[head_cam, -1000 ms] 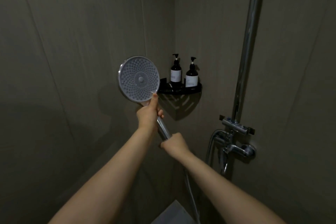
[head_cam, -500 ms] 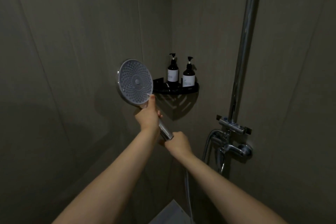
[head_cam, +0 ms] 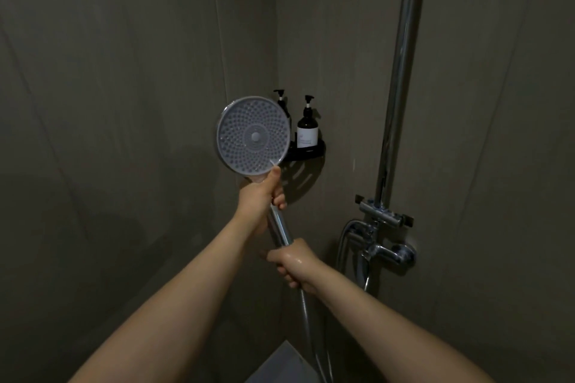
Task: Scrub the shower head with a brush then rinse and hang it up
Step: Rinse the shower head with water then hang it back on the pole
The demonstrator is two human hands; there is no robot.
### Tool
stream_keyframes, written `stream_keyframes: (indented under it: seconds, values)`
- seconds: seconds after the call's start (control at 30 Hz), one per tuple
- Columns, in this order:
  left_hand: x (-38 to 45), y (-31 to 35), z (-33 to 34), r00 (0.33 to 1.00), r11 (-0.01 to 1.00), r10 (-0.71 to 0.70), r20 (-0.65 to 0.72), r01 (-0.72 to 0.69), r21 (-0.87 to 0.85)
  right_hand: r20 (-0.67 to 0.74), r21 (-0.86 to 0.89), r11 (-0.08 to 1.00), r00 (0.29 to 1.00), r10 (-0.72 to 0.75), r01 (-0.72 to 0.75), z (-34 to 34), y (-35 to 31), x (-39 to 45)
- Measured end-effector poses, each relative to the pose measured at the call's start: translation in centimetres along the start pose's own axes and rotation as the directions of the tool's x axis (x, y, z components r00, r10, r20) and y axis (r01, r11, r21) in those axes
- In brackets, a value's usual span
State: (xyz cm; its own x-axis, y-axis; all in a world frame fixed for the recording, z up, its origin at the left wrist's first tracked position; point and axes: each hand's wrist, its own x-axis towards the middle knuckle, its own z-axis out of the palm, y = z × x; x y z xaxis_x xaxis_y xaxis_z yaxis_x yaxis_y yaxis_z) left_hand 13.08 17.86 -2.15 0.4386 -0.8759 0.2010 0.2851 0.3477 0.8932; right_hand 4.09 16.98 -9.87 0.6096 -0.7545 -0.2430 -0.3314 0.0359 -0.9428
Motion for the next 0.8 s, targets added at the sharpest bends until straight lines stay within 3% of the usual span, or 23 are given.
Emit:
stream_keyframes:
  seconds: [0.17, 0.3, 0.43, 0.53, 0.67, 0.73, 0.8]
  values:
    - [0.1, -0.7, 0.2, 0.998, 0.990, -0.042, 0.047, 0.047, -0.133, 0.177, 0.103, 0.988, 0.975, -0.131, 0.114, -2.9, 0.3, -0.3]
    - [-0.3, -1.9, 0.4, 0.986, 0.959, -0.132, 0.101, 0.153, -0.240, 0.474, 0.291, 0.955, 0.877, -0.085, -0.065, -3.6, 1.7, -0.5]
    - [-0.5, -2.2, 1.0, 0.950, 0.952, -0.212, 0.228, 0.254, -0.171, 0.567, 0.316, 0.941, 0.819, -0.083, -0.123, -3.7, 3.2, -0.6]
    - [-0.4, -2.0, 1.0, 0.952, 0.957, -0.205, 0.228, 0.244, -0.157, 0.527, 0.293, 0.953, 0.844, -0.094, -0.077, -4.2, 2.9, -0.6]
    - [-0.5, -2.8, 1.0, 0.985, 0.986, -0.128, 0.114, 0.139, -0.097, 0.400, 0.168, 0.986, 0.913, -0.080, 0.013, -6.4, 3.0, 0.4]
    - [-0.7, -3.3, 0.8, 0.994, 0.995, -0.086, 0.067, 0.089, -0.046, 0.365, 0.138, 0.989, 0.931, -0.011, -0.042, -9.0, 3.9, 1.4]
    - [-1.0, -3.5, 0.6, 0.997, 0.998, -0.061, 0.049, 0.062, -0.025, 0.171, 0.097, 0.983, 0.976, 0.138, -0.156, -12.0, 5.1, 2.3]
